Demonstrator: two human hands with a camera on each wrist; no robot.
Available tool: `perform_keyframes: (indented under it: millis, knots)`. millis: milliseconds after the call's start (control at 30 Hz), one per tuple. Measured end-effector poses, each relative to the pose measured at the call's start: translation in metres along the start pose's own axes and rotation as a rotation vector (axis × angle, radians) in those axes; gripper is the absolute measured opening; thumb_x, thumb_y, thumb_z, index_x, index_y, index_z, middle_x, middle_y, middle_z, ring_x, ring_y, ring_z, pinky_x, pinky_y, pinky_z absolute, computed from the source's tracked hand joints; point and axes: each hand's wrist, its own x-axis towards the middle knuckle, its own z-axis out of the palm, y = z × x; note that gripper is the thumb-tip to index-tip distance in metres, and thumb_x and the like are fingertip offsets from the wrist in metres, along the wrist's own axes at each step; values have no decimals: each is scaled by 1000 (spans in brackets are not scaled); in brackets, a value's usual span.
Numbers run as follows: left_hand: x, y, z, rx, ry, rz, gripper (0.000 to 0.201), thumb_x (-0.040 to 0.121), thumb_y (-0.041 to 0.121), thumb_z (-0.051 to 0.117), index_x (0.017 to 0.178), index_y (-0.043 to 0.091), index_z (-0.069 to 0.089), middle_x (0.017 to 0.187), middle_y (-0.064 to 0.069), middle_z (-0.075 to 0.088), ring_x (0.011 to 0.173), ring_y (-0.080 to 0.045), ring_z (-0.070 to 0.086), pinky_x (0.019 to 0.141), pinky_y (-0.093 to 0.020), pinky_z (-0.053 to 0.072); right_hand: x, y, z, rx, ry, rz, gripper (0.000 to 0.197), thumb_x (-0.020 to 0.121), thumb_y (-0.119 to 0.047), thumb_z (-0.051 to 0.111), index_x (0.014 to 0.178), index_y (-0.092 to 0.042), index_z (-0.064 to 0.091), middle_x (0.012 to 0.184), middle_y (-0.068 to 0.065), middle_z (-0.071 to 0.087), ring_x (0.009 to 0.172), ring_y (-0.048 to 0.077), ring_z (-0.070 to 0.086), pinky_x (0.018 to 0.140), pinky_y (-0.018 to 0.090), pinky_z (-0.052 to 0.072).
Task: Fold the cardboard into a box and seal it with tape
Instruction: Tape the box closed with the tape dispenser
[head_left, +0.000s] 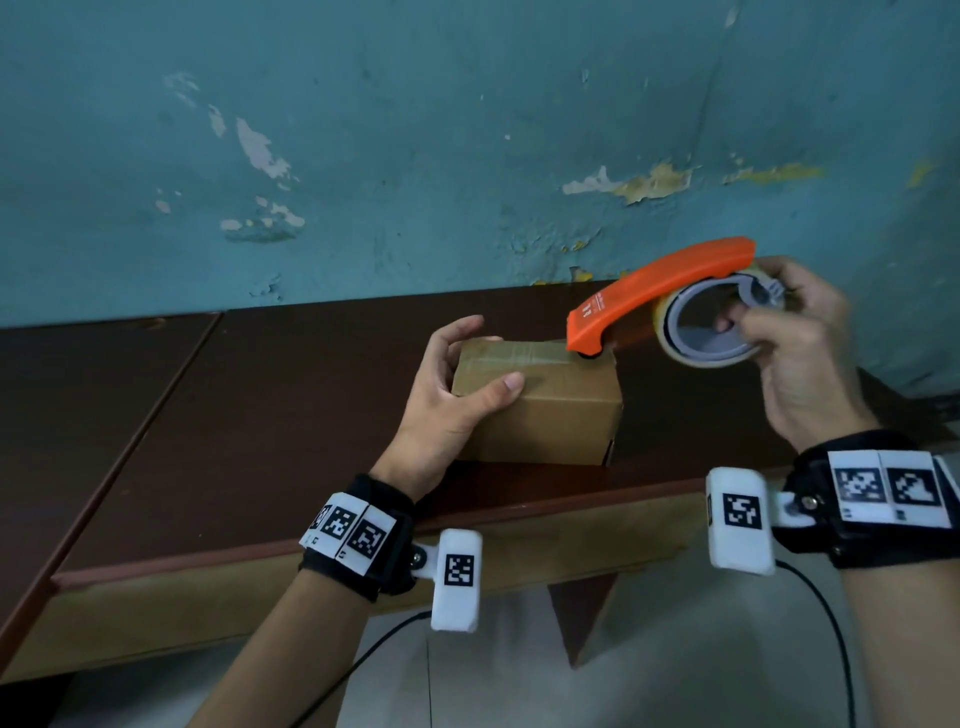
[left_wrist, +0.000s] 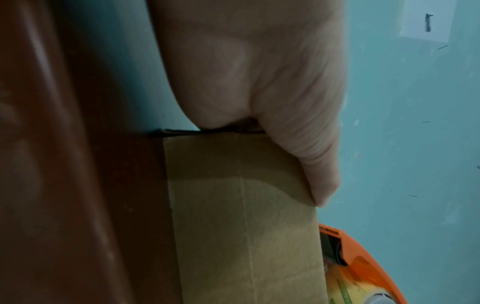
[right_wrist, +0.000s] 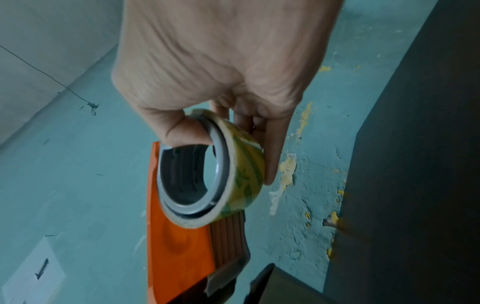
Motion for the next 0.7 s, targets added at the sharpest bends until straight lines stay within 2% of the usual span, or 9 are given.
perform_keyframes:
  millis: [133,200,367,533,633,700]
  knots:
    - [-2,2,-1,9,-28,18,73,80,11,83,145,19,49,133,-8,63,110,-10,69,87,-26,57,-2,1,1,16,4,-11,33,52,-16,63,84,-18,67,78,2,64,74,16,60,70,30,49]
    - [-2,3,-1,13,-39,20,71,82,10,80,145,20,50,132,-6,63,109,-10,69,87,-26,58,-2,-1,2,29,16,-17,32,52,-18,62,83,-19,68,77,0,64,74,16,60,70,32,48]
    - [-2,2,-2,19,-38,20,68,81,14,83,142,23,54,130,-2,64,118,-21,66,95,-33,58,1,-7,5,50,36,-61,34,62,1,55,89,-16,66,71,-14,66,70,6,62,69,25,50]
    - [-1,2,-3,21,-44,27,67,80,16,83,141,24,55,130,0,64,127,-31,62,105,-43,55,1,-8,12,136,62,-66,36,65,6,48,91,-13,64,66,-14,64,66,5,59,65,21,49]
    - [-1,2,-3,17,-52,27,67,81,15,83,141,24,55,132,-3,63,126,-32,62,104,-43,56,3,-12,16,149,71,-93,38,66,6,48,94,-12,66,67,-14,63,67,7,58,67,21,48]
    - [-2,4,-2,12,-58,25,70,82,13,85,143,21,53,130,-2,63,121,-28,65,101,-39,57,3,-13,16,130,63,-103,40,67,8,48,96,-12,67,68,-15,65,69,5,60,67,20,48]
